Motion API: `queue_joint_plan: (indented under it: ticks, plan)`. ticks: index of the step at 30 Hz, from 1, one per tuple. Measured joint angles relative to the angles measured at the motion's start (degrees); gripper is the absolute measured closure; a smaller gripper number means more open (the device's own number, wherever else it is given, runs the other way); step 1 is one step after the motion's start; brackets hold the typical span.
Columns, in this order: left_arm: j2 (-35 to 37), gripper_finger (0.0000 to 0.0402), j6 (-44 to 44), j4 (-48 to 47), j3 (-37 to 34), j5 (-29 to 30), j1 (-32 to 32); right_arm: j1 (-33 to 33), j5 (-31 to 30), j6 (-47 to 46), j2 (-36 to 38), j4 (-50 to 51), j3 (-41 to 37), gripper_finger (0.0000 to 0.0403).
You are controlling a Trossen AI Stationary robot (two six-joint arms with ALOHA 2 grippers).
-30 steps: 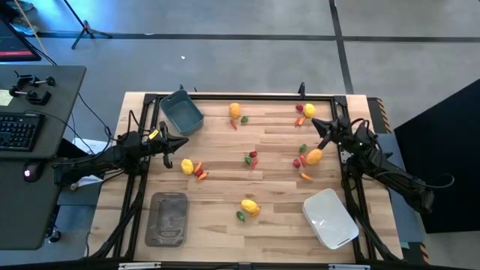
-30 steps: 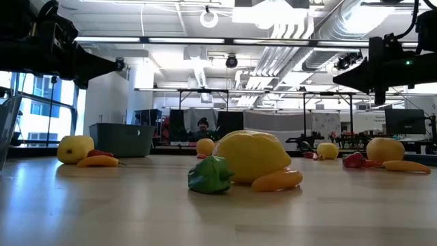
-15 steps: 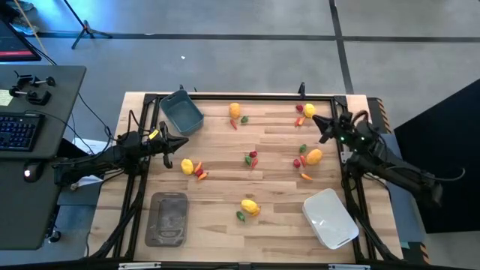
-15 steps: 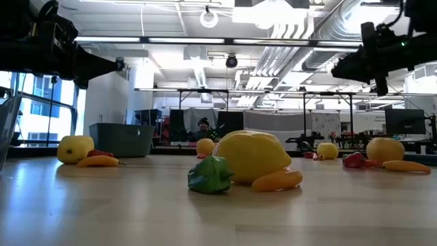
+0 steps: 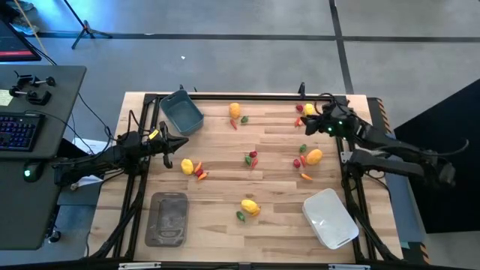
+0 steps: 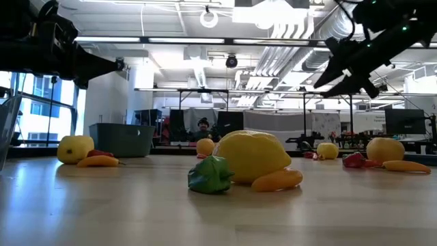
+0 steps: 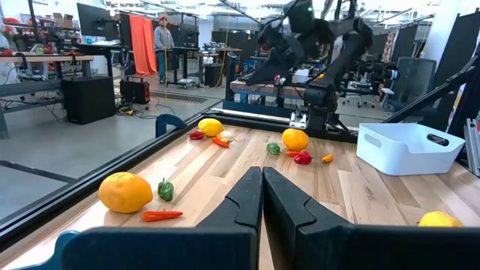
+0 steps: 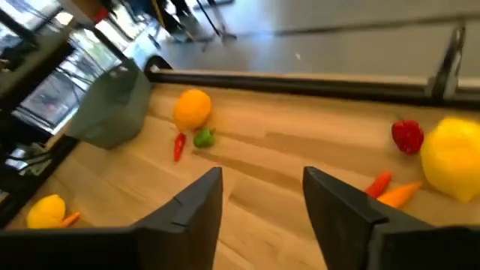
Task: Sort produce into baskets
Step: Put the light orange chilli pepper into the white bin
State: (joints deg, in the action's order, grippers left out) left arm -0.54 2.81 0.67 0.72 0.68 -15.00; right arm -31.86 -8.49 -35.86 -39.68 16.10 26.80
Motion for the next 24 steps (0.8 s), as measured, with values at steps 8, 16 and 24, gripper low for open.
queue_joint_plan:
  ticks: [8,16,24]
  plan:
    - [0.0,0.0401,0.0,0.02,0.0,-0.01,0.0,0.0,-4.05,-13.13,-10.27,7.68,3.68,0.0193]
    - [0.02,0.0402,0.0,0.02,0.01,-0.01,0.0,-1.21,-10.54,-25.39,-22.86,5.83,3.7,0.0192]
    - [0.0,0.0401,0.0,0.0,0.01,0.0,0.0,-4.48,-12.41,-26.91,-32.92,-1.08,3.76,0.0192]
